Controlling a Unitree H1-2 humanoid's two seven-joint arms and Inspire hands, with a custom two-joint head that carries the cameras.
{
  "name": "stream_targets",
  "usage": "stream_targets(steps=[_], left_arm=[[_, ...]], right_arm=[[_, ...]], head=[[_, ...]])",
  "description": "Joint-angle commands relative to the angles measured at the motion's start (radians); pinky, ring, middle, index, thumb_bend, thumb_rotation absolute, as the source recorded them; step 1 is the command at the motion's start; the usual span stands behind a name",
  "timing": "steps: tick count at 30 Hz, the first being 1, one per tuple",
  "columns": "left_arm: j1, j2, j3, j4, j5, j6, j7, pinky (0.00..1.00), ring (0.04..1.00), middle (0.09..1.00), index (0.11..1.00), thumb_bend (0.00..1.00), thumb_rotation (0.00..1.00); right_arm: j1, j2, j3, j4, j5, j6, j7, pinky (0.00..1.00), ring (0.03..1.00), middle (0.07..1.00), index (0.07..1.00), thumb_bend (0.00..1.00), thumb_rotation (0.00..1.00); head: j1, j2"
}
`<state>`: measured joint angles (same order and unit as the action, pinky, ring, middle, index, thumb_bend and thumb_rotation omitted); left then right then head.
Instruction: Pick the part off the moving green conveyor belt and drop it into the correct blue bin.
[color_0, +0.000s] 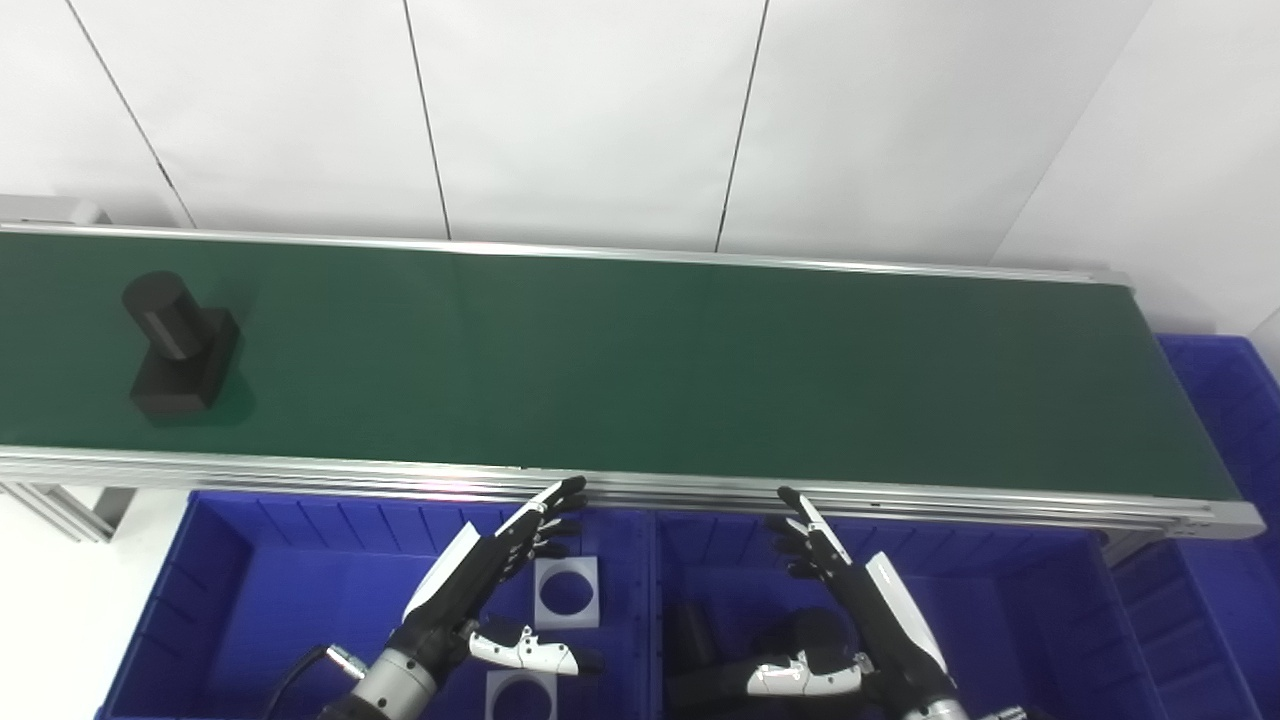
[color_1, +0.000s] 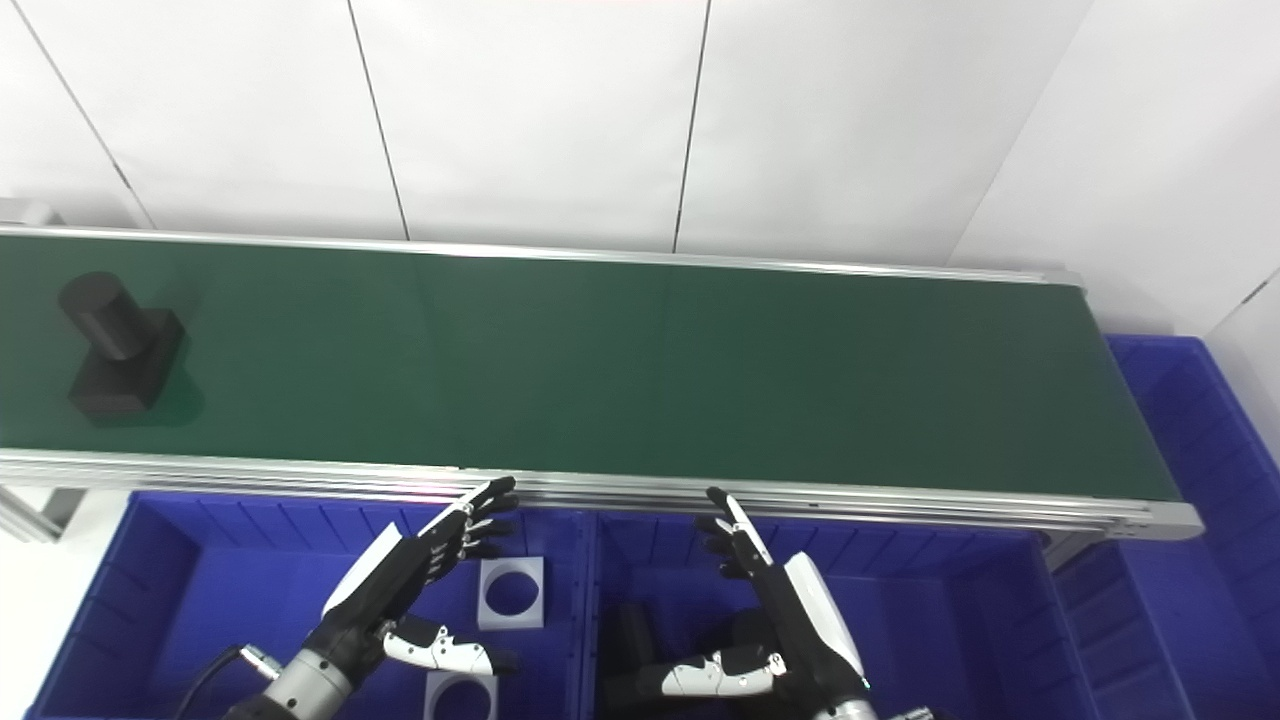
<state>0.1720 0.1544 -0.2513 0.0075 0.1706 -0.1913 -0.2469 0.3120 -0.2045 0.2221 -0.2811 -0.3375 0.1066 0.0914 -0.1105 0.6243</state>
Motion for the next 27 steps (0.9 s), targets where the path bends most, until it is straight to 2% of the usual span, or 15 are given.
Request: stream_targets(steps=[1, 9, 27], left_arm=[[-0.008, -0.011, -0.004, -0.014, 0.013, -0.044, 0.022, 0.78, 0.849, 0.915, 0.935, 0.84, 0.18], [-0.005, -0.02, -0.01, -0.029, 0.013, -0.023, 0.022, 0.78, 0.855, 0.923, 0.935, 0.83, 0.15], [-0.006, -0.008, -0.008, -0.032, 0.012, -0.037, 0.018, 0.78, 0.849, 0.917, 0.935, 0.83, 0.16]], right_arm=[[0.0, -0.004, -0.009, -0.027, 0.013, -0.071, -0.007, 0.82, 0.875, 0.903, 0.993, 0.85, 0.13], [0.003, -0.008, -0.011, -0.036, 0.015, -0.069, -0.006, 0.82, 0.875, 0.898, 0.993, 0.85, 0.13], [0.004, -0.001, -0.009, -0.039, 0.017, -0.067, -0.008, 0.83, 0.872, 0.898, 0.988, 0.86, 0.11]], head=[[0.002, 0.001], [0.01, 0.001], [-0.003, -0.001]])
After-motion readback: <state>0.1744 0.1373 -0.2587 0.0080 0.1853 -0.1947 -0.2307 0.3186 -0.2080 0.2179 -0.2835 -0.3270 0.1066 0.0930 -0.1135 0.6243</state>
